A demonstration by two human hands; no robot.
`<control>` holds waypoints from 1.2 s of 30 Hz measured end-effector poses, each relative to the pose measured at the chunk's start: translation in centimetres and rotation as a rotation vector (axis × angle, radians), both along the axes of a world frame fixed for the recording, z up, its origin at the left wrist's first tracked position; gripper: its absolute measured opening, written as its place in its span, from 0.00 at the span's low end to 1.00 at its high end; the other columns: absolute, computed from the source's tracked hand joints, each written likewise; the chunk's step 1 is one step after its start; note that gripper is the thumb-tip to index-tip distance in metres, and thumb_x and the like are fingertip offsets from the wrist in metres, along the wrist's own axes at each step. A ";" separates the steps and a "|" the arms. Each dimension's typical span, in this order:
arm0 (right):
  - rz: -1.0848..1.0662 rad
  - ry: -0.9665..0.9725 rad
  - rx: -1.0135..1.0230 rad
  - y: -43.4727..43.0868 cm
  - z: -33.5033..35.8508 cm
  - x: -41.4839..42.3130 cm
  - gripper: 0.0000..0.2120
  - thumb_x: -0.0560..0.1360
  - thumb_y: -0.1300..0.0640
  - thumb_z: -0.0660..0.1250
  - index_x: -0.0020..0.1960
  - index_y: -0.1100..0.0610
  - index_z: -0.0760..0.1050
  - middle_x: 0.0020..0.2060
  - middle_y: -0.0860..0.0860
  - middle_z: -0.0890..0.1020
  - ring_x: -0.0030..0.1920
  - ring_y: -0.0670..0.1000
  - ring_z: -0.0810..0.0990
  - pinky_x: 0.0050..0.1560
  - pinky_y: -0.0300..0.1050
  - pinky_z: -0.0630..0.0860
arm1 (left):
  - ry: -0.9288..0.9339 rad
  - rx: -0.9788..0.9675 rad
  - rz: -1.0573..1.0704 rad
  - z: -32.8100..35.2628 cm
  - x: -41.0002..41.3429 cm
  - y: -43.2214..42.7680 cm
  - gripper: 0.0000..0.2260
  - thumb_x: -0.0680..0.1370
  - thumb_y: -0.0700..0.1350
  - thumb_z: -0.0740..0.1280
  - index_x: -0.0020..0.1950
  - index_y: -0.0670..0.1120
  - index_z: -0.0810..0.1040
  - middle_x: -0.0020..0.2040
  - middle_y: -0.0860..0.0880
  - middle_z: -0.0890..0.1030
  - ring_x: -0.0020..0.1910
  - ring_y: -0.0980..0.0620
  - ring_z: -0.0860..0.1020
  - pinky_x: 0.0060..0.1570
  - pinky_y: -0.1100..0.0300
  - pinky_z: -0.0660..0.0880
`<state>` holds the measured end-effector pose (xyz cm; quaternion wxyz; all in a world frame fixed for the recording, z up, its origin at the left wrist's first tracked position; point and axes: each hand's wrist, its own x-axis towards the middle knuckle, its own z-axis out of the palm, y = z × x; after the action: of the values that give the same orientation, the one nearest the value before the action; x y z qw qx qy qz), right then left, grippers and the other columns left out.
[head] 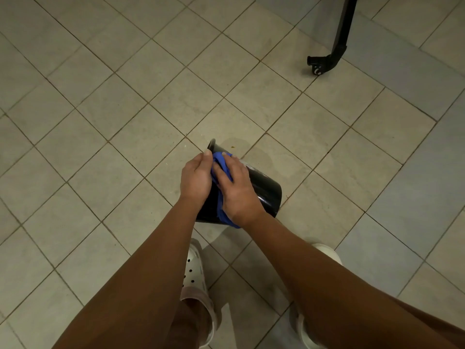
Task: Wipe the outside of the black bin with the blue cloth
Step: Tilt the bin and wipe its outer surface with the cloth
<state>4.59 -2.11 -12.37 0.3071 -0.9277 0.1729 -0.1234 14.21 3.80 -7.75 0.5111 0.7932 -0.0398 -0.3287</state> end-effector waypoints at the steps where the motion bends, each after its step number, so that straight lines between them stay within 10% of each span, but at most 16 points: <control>1: 0.016 0.010 -0.013 -0.3 -0.1 0.2 0.28 0.76 0.59 0.64 0.74 0.53 0.59 0.73 0.57 0.58 0.74 0.59 0.55 0.73 0.57 0.55 | -0.016 -0.003 -0.001 0.0 0.0 0.0 0.18 0.83 0.54 0.59 0.40 0.50 0.82 0.40 0.48 0.84 0.44 0.48 0.82 0.55 0.47 0.78; 5: -0.159 0.009 0.132 -0.7 0.8 0.3 0.20 0.77 0.39 0.54 0.69 0.40 0.61 0.65 0.45 0.66 0.63 0.47 0.71 0.66 0.53 0.69 | -0.057 0.022 -0.035 0.6 -0.2 -0.1 0.20 0.83 0.58 0.57 0.40 0.53 0.82 0.38 0.51 0.83 0.42 0.49 0.82 0.53 0.47 0.79; 11: -0.029 -0.030 -0.067 0.4 -0.3 -1.3 0.30 0.74 0.65 0.66 0.72 0.60 0.60 0.72 0.61 0.58 0.73 0.62 0.55 0.71 0.60 0.58 | 0.089 0.176 -0.045 2.5 0.9 -0.8 0.30 0.82 0.66 0.51 0.42 0.45 0.81 0.44 0.44 0.84 0.46 0.45 0.83 0.51 0.50 0.78; 20: 0.180 0.004 -0.114 1.3 -0.5 -3.7 0.38 0.68 0.67 0.72 0.73 0.59 0.58 0.73 0.60 0.57 0.74 0.62 0.50 0.71 0.63 0.56 | 0.246 0.336 -0.079 1.4 1.6 -1.2 0.34 0.82 0.65 0.46 0.68 0.41 0.76 0.61 0.41 0.81 0.57 0.44 0.80 0.60 0.50 0.76; 36: -0.041 0.101 0.002 1.5 0.9 -1.7 0.33 0.72 0.64 0.69 0.73 0.61 0.59 0.73 0.61 0.57 0.74 0.60 0.45 0.71 0.60 0.48 | 0.168 0.110 0.061 1.2 0.6 -1.2 0.20 0.85 0.51 0.53 0.55 0.41 0.81 0.47 0.43 0.84 0.48 0.45 0.82 0.45 0.54 0.77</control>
<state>2.86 -0.59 -11.44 0.2961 -0.9288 0.2072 -0.0824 14.83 2.55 -6.58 0.4780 0.7905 0.0457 -0.3802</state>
